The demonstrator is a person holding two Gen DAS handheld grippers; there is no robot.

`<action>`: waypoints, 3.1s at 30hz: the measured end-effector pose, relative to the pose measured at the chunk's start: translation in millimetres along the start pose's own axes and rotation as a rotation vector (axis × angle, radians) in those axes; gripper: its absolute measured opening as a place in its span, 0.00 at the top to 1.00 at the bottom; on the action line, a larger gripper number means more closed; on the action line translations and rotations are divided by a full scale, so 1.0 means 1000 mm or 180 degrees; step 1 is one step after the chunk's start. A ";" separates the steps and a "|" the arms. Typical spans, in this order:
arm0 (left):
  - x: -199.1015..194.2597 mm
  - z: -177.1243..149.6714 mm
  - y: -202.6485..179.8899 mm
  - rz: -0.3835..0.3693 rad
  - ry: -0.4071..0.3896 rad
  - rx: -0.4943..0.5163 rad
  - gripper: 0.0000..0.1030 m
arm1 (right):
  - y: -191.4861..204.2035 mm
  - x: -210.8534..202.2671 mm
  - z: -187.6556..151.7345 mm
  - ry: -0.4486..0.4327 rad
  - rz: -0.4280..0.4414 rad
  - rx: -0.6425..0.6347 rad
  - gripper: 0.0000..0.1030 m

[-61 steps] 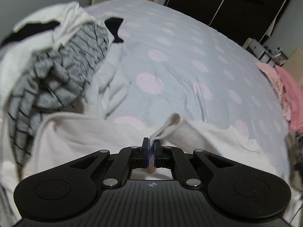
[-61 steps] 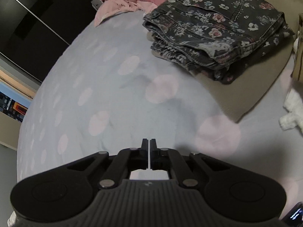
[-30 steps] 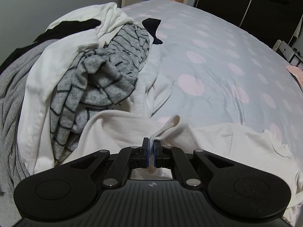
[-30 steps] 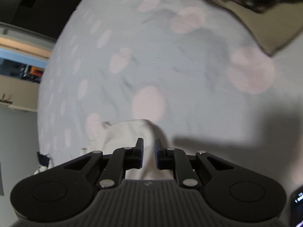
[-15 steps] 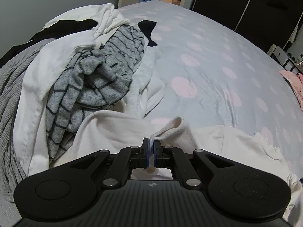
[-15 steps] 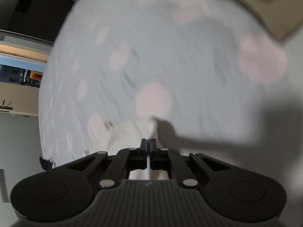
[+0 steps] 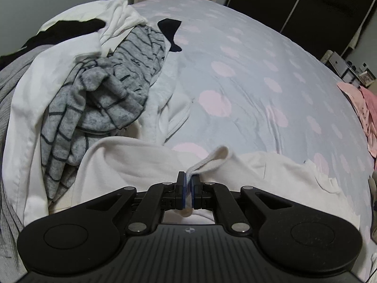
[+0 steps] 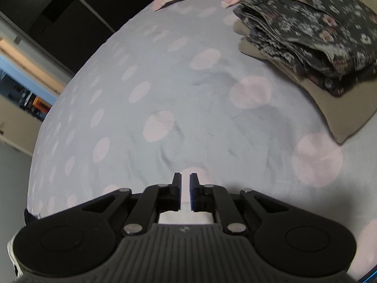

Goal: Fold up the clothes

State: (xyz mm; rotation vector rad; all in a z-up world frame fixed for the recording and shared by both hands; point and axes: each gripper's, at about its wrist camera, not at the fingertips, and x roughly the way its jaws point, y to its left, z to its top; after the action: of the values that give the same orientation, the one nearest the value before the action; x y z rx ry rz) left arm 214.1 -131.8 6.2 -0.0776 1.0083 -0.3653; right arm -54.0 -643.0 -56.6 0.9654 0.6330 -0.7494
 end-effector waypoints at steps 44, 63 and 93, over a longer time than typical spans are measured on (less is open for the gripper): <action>-0.008 -0.010 -0.036 -0.0583 0.0031 0.0282 0.98 | 0.024 -0.048 -0.128 0.0122 -0.0332 -0.2485 0.70; 0.036 -0.023 0.006 -0.0420 0.0140 -0.0277 0.68 | 0.017 -0.045 -0.251 -0.0151 -0.0842 -0.4464 0.57; 0.012 -0.028 -0.054 -0.0684 0.0004 0.0231 1.00 | -0.006 -0.044 -0.202 -0.0445 -0.1818 -0.4149 0.91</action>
State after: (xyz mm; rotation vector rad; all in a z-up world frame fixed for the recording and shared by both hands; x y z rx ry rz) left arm 182.1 -183.9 -6.3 -0.1208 0.9895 -0.5978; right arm -113.3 -453.5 -113.0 -0.4842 1.0692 -0.6864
